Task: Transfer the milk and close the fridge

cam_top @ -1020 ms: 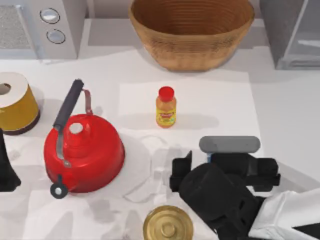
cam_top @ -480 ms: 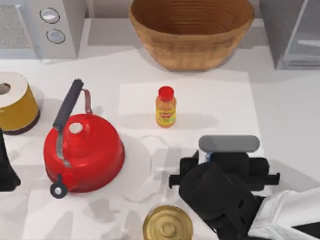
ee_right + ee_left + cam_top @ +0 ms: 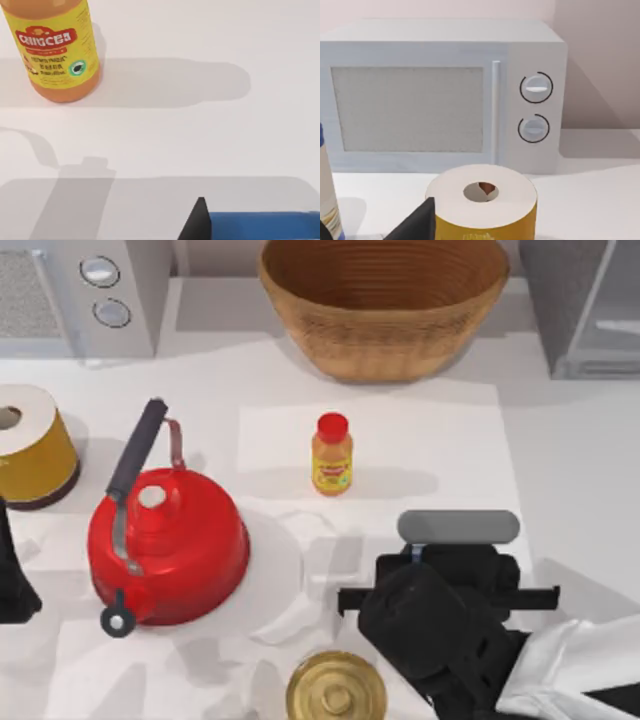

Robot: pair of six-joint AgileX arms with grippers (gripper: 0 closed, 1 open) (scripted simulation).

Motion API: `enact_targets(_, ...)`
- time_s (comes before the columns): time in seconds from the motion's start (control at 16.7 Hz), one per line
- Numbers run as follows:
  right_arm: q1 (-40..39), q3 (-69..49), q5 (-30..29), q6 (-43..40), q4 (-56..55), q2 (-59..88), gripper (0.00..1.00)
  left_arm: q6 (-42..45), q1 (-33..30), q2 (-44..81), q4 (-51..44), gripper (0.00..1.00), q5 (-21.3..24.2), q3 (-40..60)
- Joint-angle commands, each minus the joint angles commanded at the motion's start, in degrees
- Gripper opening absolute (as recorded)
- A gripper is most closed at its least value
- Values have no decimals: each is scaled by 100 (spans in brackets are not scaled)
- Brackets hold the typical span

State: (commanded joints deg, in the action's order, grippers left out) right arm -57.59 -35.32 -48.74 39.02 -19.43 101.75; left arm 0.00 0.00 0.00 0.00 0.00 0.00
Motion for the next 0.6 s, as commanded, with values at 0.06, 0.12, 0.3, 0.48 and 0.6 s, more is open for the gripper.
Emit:
enact_targets(0.06,0,0,0,0,0,0,0,0,0,0,0,100,0,0)
enact_targets(0.12,0,0,0,0,0,0,0,0,0,0,0,100,0,0)
enact_targets(0.3,0,0,0,0,0,0,0,0,0,0,0,100,0,0)
enact_targets(0.48,-9,-9,2,7,0,-10,0,0,0,0,0,100,0,0)
enact_targets(0.6,-8,-37,4,-4,95,-92,0,0,0,0,0,100,0,0)
